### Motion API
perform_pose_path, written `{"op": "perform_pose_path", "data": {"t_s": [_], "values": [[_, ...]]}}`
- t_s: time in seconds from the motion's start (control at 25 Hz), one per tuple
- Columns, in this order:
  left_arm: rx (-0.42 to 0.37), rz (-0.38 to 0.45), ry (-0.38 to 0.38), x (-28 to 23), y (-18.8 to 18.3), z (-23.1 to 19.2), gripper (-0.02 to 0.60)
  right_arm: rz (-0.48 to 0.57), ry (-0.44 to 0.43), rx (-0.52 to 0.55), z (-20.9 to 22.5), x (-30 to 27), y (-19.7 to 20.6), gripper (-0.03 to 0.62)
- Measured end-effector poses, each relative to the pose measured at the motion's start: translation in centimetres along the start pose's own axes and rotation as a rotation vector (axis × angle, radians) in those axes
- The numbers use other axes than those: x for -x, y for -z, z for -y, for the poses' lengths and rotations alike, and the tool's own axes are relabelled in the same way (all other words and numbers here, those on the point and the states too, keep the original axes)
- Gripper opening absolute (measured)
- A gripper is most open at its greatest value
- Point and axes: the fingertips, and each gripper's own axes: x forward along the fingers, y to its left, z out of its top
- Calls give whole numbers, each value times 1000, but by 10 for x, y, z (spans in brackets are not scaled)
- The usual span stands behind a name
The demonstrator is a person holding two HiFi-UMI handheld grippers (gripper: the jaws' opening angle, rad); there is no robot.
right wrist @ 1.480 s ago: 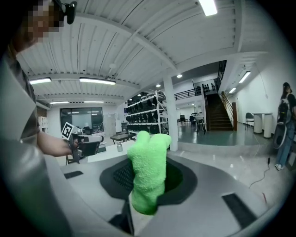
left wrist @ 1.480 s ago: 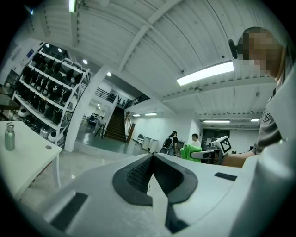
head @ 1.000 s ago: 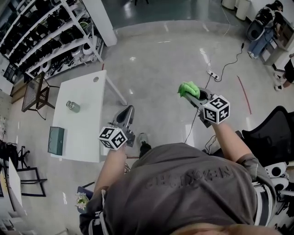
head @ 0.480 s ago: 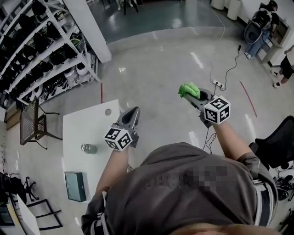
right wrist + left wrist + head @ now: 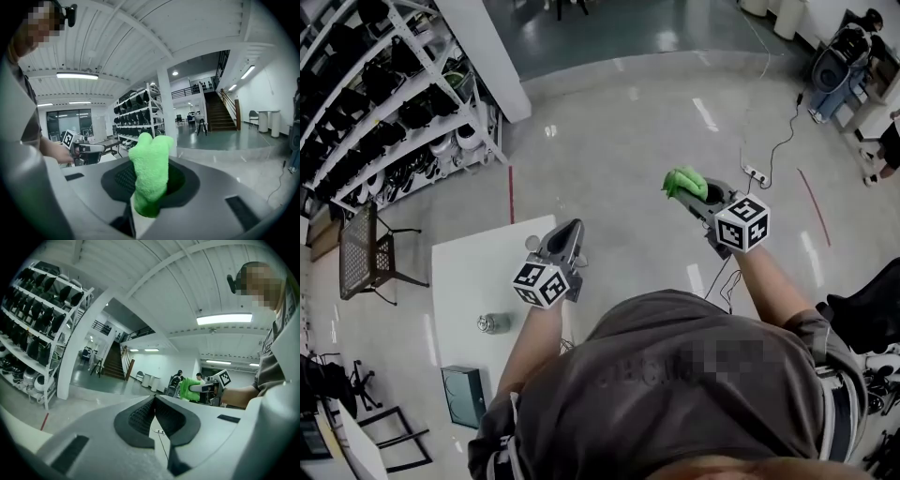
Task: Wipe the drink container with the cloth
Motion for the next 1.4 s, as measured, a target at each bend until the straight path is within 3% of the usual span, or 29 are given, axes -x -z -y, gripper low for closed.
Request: {"op": "perform_pose_path", "data": {"t_s": [0.32,0.72,1.2,1.4], "values": [[-19,7,-102,-51,5,-12,5,-9,-78,0,61,-21,2,87],[36,94,-211,-143,4,-2,5,-54,-152,34,167,-17,-5,87],[-7,74,-211,-116,-8,-40,5,-55,-171,14,139,-59,-8,87],[13,91,-241,-100,-10,-45,5,-75,-216,39,123,-76,-18,87]]}}
